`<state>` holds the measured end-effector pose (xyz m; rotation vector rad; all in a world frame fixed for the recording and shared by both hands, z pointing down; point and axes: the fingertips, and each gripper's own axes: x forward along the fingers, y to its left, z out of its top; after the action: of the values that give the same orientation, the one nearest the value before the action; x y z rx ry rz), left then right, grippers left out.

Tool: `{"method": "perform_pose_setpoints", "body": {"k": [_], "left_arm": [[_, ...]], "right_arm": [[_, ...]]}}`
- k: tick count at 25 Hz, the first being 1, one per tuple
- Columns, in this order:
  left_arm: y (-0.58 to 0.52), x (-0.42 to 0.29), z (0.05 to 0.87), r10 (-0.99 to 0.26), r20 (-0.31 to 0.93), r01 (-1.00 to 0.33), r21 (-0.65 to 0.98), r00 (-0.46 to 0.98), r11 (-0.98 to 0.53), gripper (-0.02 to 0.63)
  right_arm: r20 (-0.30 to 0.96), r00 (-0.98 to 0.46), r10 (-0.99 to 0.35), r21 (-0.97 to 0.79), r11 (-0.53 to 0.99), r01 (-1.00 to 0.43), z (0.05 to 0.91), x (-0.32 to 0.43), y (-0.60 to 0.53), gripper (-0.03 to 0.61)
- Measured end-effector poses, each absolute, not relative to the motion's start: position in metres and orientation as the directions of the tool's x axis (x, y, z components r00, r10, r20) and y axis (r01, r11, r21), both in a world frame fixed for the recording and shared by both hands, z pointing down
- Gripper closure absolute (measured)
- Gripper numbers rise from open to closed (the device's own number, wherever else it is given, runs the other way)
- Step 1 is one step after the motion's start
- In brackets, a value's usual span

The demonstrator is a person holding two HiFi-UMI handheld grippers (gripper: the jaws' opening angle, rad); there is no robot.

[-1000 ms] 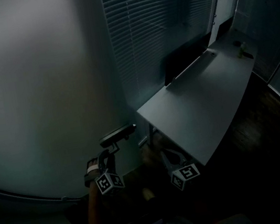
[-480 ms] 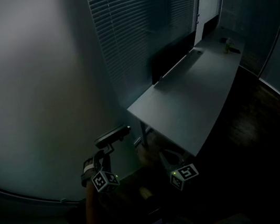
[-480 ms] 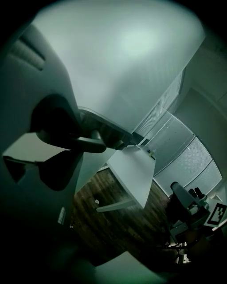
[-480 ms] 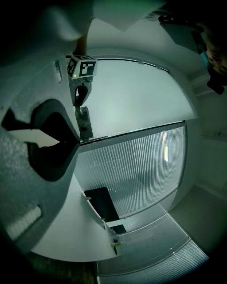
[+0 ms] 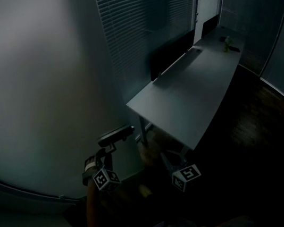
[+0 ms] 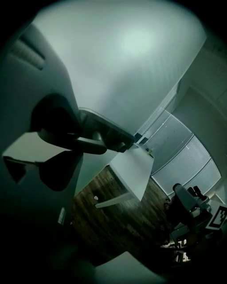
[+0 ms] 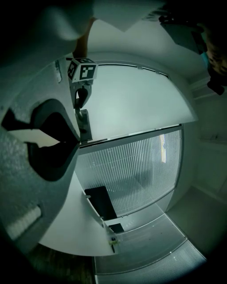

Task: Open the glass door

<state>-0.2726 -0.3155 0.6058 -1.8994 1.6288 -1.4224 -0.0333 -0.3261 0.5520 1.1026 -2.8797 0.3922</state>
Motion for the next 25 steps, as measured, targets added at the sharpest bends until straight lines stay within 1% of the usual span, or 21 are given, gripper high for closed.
{"method": "perform_pose_setpoints", "body": {"k": [16,25], "left_arm": [[-0.265,-0.244,0.608,-0.870,0.484,-0.593,-0.731,-0.100,-0.339,0.477],[-0.249,-0.236,0.604,-0.871,0.484,-0.586,-0.731,-0.085,-0.349,0.474]], "right_arm": [[0.102,-0.750,-0.653,-0.207,0.724,-0.658,0.545,-0.008,-0.278,0.580],[0.105,-0.757,-0.645,-0.201,0.731,-0.652,0.533,-0.006,-0.252,0.580]]}}
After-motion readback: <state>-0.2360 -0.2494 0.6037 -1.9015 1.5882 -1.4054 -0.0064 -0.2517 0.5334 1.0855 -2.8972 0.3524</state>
